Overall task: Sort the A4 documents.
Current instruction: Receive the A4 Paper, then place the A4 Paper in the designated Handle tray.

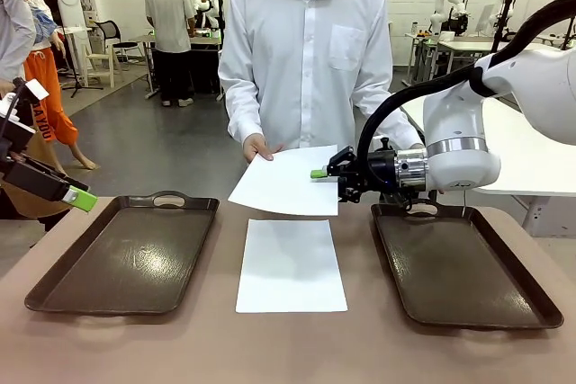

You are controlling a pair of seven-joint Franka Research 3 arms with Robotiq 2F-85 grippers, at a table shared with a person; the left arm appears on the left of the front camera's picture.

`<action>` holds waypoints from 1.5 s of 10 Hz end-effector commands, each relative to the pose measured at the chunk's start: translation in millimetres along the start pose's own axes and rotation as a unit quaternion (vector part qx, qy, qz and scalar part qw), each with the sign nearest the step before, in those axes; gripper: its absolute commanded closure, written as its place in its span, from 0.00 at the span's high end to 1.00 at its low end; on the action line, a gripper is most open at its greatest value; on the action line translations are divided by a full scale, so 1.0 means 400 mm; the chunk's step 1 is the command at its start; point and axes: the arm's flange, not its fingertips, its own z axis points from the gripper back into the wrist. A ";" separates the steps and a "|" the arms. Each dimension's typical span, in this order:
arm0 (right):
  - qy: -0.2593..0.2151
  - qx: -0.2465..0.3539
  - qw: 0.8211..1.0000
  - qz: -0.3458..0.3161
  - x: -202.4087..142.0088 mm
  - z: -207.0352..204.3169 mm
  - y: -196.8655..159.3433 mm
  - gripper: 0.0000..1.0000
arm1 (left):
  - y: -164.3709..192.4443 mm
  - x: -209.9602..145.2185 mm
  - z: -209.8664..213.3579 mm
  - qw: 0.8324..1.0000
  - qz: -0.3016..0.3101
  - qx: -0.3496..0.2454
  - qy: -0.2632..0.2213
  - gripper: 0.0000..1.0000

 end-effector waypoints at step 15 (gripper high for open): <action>0.018 0.008 1.000 0.004 -0.009 -0.008 0.005 0.00 | 0.005 0.001 0.000 1.000 -0.009 -0.008 -0.006 1.00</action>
